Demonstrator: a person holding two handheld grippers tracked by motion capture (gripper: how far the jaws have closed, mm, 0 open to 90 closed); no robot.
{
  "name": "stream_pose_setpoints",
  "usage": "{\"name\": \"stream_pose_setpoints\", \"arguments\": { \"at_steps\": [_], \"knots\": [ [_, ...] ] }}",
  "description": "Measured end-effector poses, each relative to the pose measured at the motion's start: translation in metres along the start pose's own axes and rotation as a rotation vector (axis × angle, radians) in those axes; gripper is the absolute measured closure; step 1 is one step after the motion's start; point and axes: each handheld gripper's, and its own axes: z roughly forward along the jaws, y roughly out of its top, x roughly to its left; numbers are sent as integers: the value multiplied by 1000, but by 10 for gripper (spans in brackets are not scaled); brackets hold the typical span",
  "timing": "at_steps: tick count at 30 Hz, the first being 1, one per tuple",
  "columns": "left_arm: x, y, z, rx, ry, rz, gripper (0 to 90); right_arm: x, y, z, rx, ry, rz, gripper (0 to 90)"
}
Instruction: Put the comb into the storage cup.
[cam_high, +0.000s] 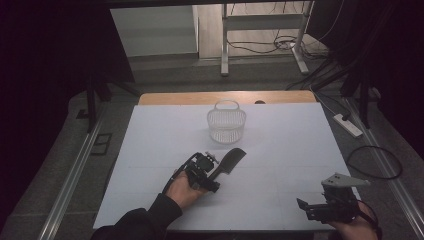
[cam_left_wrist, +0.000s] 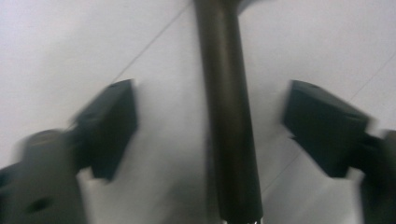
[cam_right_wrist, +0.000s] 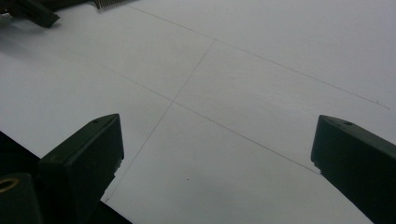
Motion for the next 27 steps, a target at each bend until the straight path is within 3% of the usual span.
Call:
{"name": "stream_pose_setpoints", "arguments": {
  "at_steps": [1,3,10,13,20,21,27],
  "knots": [
    [1,-1,-2,-6,6,-6,345,0,0,0,0,1,-1,27],
    [1,-1,-2,-8,5,-5,384,0,0,0,1,1,-1,28],
    [-5,-2,-5,-16,-2,27,712,0,0,0,3,4,-2,32],
    [-6,-2,-5,-12,5,31,720,0,0,1,4,5,-3,34],
    [1,-5,-6,-37,-42,25,722,0,0,0,3,9,-4,35],
    [2,-6,-7,-55,-74,21,723,0,0,0,2,10,-5,35],
    [-2,-5,-12,-97,-83,44,723,0,0,0,0,10,-5,35]
  ]
}}
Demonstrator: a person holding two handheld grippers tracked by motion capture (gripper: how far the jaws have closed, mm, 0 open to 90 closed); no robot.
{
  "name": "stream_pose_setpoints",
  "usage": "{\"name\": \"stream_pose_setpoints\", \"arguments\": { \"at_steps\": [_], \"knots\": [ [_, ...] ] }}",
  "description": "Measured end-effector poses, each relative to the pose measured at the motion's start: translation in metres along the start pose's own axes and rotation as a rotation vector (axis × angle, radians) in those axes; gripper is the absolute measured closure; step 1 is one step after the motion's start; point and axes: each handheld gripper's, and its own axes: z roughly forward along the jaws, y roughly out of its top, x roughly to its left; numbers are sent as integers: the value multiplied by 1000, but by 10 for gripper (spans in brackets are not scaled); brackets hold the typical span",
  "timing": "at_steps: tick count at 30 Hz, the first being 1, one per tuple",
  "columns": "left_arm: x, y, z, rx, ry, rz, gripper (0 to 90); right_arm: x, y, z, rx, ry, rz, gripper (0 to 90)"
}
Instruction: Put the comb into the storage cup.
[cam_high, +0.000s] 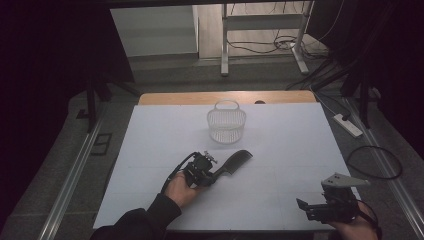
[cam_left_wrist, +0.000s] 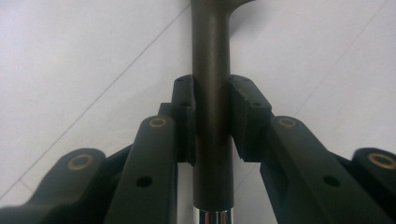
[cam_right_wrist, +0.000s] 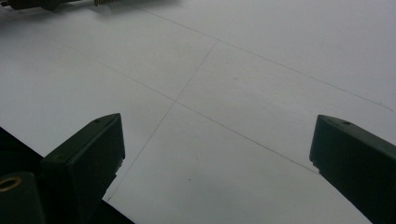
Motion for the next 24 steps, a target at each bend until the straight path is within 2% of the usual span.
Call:
{"name": "stream_pose_setpoints", "arguments": {
  "at_steps": [13,18,24],
  "knots": [
    [-2,-2,-9,-77,-9,24,722,0,0,0,-3,-2,-2,36],
    [-2,-2,-14,-126,-48,45,722,1,0,0,-4,-5,-9,33],
    [-1,-4,-20,-165,-45,54,722,3,0,-1,-13,2,-22,13]
  ]
}}
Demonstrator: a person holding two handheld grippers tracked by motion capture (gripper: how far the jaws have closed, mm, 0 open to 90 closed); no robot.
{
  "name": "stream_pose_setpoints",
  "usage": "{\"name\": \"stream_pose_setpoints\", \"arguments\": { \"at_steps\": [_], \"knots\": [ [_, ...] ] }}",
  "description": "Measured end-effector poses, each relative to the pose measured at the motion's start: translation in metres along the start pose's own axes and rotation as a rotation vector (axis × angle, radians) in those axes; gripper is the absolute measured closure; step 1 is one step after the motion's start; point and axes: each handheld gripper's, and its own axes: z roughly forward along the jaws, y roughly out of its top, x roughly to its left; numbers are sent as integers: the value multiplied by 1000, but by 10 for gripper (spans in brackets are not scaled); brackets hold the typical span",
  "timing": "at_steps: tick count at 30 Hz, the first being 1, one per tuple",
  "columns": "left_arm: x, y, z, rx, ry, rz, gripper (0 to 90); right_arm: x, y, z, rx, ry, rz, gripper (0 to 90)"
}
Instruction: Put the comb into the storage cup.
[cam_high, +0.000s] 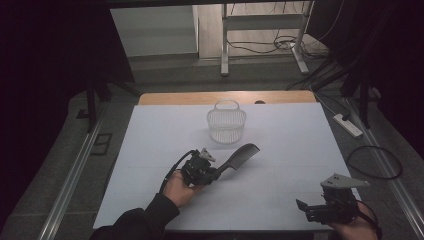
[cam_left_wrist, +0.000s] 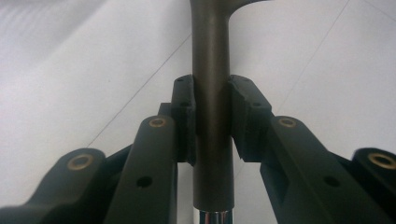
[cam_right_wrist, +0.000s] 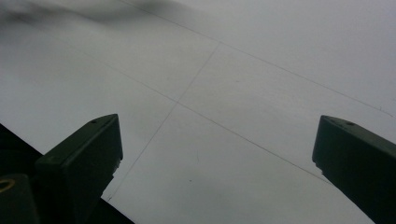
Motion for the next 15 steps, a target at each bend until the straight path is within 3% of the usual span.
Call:
{"name": "stream_pose_setpoints", "arguments": {
  "at_steps": [9,15],
  "knots": [
    [-3,-1,-15,-67,1,18,721,1,0,-2,-20,3,-14,0],
    [-8,-3,-26,-105,15,38,722,2,0,-4,-44,33,-11,0]
  ]
}}
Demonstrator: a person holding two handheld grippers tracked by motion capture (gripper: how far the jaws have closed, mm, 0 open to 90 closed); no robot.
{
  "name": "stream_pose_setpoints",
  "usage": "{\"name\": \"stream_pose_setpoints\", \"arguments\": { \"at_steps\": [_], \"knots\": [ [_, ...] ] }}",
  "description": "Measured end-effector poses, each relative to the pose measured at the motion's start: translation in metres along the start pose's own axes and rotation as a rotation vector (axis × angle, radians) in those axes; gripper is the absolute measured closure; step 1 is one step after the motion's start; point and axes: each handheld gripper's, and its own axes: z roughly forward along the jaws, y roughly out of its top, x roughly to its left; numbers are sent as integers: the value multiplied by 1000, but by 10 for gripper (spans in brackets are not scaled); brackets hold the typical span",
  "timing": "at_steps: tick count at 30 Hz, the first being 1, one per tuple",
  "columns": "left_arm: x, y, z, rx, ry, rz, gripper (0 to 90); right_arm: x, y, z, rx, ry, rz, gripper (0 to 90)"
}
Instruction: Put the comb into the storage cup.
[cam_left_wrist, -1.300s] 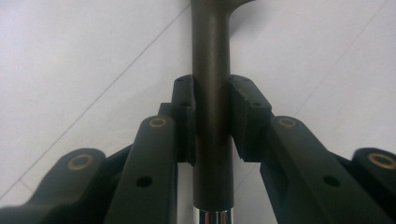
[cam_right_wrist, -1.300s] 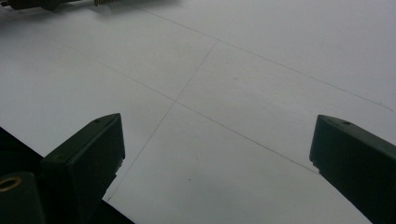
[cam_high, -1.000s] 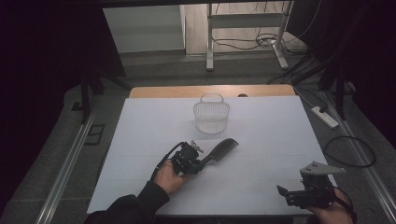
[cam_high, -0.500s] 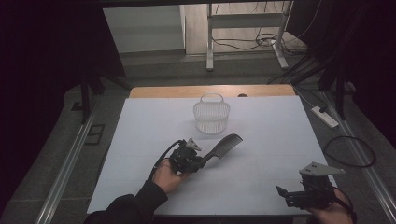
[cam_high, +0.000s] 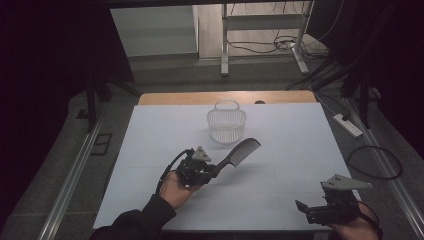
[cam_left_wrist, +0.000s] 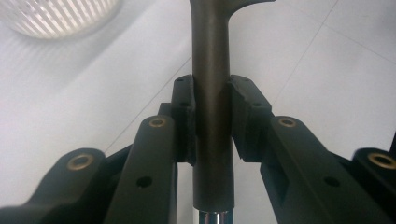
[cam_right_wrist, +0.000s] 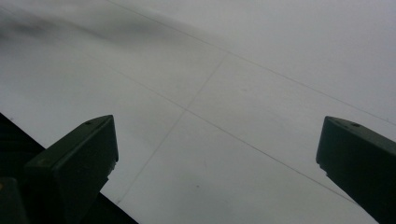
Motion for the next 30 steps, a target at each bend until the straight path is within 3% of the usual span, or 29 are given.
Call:
{"name": "stream_pose_setpoints", "arguments": {
  "at_steps": [9,17,24,30],
  "knots": [
    [-2,-2,-15,-47,24,18,722,3,7,0,-62,46,-39,0],
    [1,-5,-28,-78,9,22,722,6,23,2,-126,116,-51,0],
    [-2,-7,-34,-89,15,37,722,10,37,7,-141,199,-30,0],
    [-4,-9,-38,-93,4,40,722,14,48,12,-147,223,-25,0]
  ]
}}
